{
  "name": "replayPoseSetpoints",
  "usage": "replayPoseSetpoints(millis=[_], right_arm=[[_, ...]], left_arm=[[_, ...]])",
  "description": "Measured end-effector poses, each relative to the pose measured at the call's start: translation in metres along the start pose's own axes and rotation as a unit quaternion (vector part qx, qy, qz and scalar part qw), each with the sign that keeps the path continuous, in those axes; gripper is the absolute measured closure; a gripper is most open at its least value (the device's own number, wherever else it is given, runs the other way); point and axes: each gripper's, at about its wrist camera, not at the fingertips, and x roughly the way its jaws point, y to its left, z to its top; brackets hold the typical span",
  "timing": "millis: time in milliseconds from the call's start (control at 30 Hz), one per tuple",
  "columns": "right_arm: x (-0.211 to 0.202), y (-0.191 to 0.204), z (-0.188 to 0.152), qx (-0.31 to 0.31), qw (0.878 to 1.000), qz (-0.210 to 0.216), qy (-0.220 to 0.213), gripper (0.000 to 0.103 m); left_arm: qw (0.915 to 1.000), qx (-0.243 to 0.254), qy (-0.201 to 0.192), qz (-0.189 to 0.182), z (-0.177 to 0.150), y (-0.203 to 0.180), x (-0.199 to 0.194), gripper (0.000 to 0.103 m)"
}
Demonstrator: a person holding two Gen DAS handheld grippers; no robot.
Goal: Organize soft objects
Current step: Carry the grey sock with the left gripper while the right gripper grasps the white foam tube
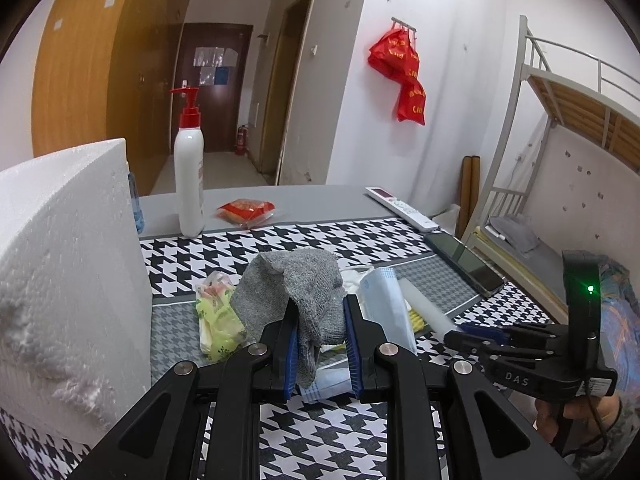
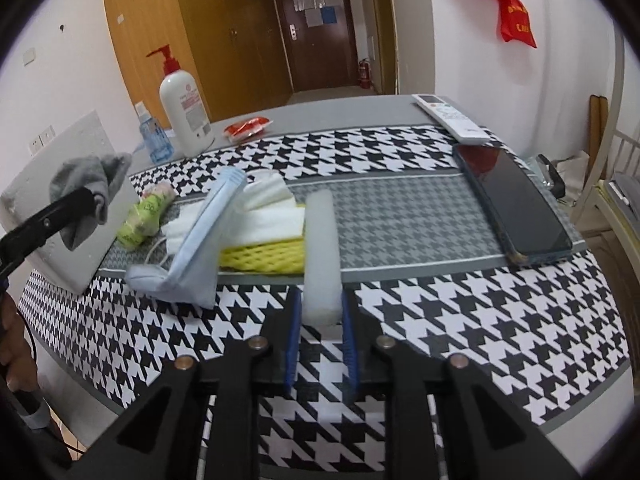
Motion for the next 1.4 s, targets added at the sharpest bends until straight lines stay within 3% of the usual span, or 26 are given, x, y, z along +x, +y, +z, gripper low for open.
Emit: replayPoseSetpoints(millis=[100,567,700,833,1400], right_arm=[[0.001,0.003,0.001,-0.009,1.0,0.007,-0.004,0.062],[0.019,0.007,0.004,-0.032,0.999,-0.016,0.013,0.062],[0.022,0.008,0.004,-0.037,0.999,-0.023,0.016,0.065],[0.024,0.007,0.005,-0.035,0.999,-0.026,0.015,0.081],[-0.024,-0.002,0.011,0.004,0.998,0.001,-0.055,0.083]], left_arm=[[1.0,0.0,0.001,-0.001,0.0,-0.001,0.001,0.081],[1.0,-0.003,0.006,-0.003,0.0,0.001,0.0,0.081],[0.9999,-0.002,0.008,-0.006,-0.001,0.001,0.0,0.081],[0.9999,0.005,0.007,-0.006,0.0,-0.001,-0.001,0.081],[0.9998,0.016,-0.015,0.003,0.007,-0.006,-0.022,0.081]])
